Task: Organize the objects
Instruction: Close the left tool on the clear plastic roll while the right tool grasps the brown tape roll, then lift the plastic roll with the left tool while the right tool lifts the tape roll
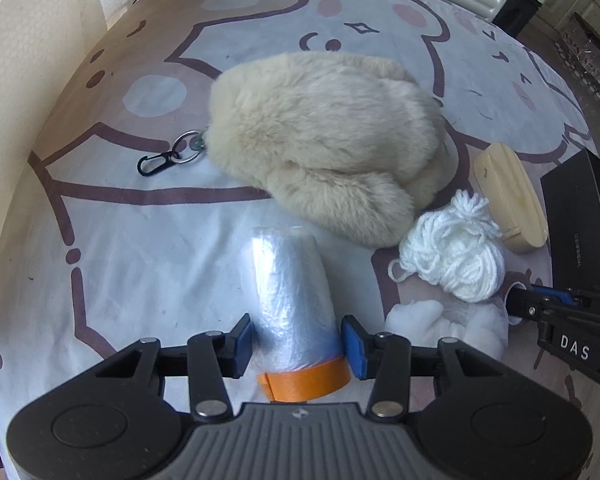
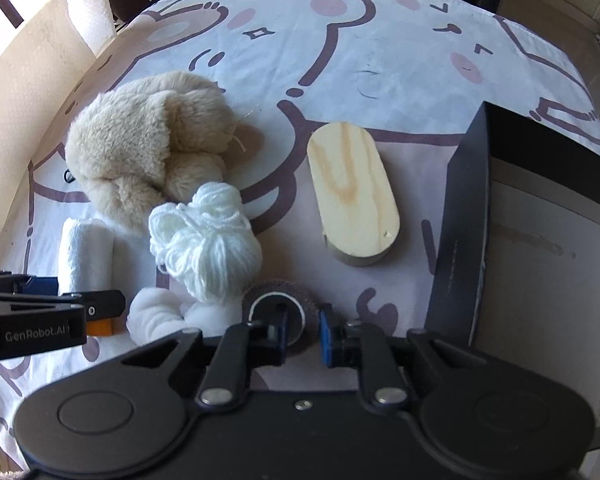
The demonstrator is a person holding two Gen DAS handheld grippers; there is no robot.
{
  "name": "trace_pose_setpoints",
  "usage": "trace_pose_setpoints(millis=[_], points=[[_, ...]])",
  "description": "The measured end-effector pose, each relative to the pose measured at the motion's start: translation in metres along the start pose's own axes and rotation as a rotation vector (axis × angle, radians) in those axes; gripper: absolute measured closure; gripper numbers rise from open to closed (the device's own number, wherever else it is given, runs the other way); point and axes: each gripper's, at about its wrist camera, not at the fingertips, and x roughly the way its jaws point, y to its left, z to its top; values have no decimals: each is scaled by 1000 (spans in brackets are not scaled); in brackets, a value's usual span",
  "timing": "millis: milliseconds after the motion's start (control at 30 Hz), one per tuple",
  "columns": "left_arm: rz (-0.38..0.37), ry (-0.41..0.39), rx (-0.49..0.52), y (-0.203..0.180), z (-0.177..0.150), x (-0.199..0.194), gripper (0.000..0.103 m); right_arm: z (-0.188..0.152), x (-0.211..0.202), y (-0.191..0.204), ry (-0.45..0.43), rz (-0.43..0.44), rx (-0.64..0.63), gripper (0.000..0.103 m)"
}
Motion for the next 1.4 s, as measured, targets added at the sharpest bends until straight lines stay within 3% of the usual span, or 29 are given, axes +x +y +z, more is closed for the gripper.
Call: trace_pose_setpoints(millis=[233, 633, 900, 1400], points=[[2, 22, -23, 1, -1, 3, 56, -2, -8, -1, 3, 4, -1, 92], [7, -33, 10, -3, -3, -18, 59, -5, -23, 1, -29, 14, 7, 92], [10, 19, -4, 1, -10, -9, 58, -9, -28, 3, -24, 14, -7, 92], [20, 28, -31, 4, -5, 1, 60, -8, -23, 2, -13, 16, -19, 92]])
